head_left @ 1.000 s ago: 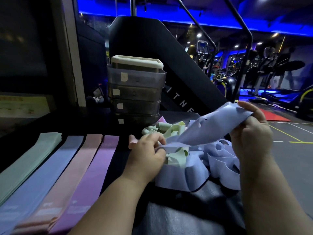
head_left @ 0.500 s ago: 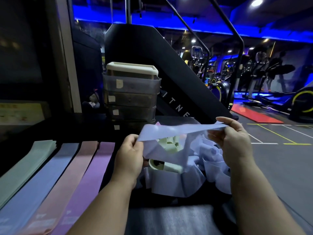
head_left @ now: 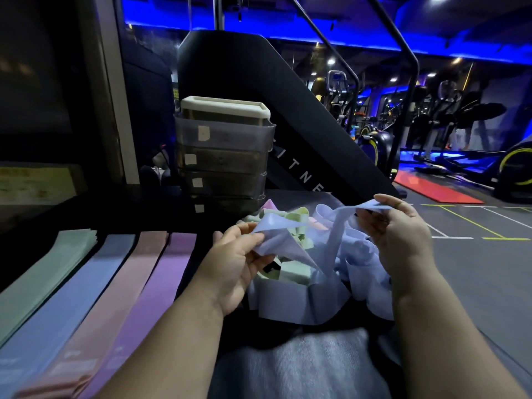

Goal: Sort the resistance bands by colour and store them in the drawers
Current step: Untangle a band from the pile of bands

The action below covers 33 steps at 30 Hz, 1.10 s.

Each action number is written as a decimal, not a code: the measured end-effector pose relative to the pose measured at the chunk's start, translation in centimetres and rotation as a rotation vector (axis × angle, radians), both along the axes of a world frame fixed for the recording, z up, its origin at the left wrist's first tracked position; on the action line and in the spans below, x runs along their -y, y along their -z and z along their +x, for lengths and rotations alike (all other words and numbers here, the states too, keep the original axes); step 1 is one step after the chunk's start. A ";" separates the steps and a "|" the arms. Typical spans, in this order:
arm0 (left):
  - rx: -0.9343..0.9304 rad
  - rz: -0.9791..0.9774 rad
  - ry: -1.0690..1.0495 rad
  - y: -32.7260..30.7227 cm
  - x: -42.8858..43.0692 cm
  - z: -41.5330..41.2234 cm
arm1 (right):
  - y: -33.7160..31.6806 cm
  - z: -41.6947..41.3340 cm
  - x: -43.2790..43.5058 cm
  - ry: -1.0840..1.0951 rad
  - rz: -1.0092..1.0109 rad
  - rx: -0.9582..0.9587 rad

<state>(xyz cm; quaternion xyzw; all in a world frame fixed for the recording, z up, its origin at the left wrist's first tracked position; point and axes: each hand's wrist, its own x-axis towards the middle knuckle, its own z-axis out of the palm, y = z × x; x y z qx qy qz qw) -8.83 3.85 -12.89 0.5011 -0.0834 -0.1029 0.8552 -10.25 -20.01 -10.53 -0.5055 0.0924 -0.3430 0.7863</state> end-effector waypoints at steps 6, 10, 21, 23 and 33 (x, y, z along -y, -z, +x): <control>0.125 0.139 0.034 0.7 -0.1 0.3 | -0.1 -0.1 -0.2 -0.016 0.017 0.024; 0.169 0.288 -0.156 1.1 0.2 0.3 | 0.0 0.0 0.1 0.029 -0.009 0.017; 0.420 0.732 -0.665 1.4 -0.9 0.8 | -0.4 -0.1 0.7 0.109 0.051 0.105; 0.381 0.715 -0.689 1.4 -1.0 1.1 | -0.3 -0.1 0.7 0.114 0.035 0.107; 0.165 0.624 -0.546 0.5 -1.0 0.6 | 0.2 0.0 0.8 0.203 -0.208 -0.017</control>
